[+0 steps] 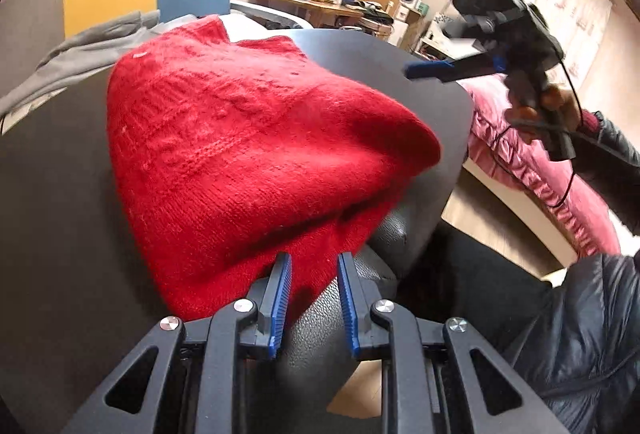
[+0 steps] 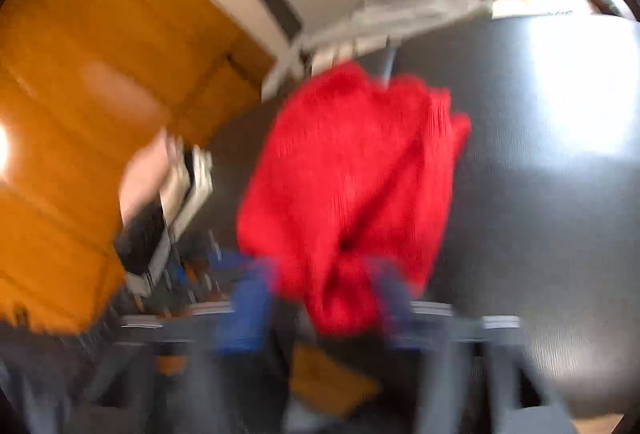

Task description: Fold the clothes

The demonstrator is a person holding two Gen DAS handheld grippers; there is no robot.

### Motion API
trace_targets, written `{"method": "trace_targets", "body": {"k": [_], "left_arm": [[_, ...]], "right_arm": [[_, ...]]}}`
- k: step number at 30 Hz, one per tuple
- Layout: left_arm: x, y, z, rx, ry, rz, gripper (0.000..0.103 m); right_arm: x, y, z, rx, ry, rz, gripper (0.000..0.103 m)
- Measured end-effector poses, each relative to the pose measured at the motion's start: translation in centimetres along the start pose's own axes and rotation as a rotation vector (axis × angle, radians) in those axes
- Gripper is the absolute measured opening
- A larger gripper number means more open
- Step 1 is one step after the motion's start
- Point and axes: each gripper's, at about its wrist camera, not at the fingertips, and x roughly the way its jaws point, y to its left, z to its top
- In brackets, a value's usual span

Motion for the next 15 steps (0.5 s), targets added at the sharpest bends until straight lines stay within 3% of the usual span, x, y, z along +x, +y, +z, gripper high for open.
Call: {"method": "trace_targets", "body": {"k": [1,4,9,11,12,13,15], "left_arm": [[0.1,0.2,0.1,-0.010,-0.004,0.002,0.022],[0.1,0.2,0.1,-0.024,-0.014,-0.009,0.023],[0.9,0.4,0.3,0.009,0.014,-0.019,0.023],[1.1,0.5,0.3,0.026,0.029,-0.024,0.023],[1.2,0.6,0.3,0.034,0.037,-0.027,0.023],[1.2,0.6,0.2,0.043,0.045,-0.029,0.023],[1.4,0.7,0.2,0.059,0.061,-0.035,0.024]], "right_arm": [[0.7,-0.2,0.9,0.012,-0.025,0.006,0.096],[4.2,-1.6,3.5,0.097,-0.057,0.026,0.096],[9.4,-4.0,4.8,0.210,0.003,0.032,0.088],[10.4,-3.8,4.8,0.194,0.005,-0.007,0.068],[10.5,-3.7,4.7,0.187,0.007,-0.041,0.032],[10.6,-3.6,4.8,0.189,0.009,-0.040,0.017],[10.7,-2.7,5.3,0.138,0.016,-0.077,0.015]]}}
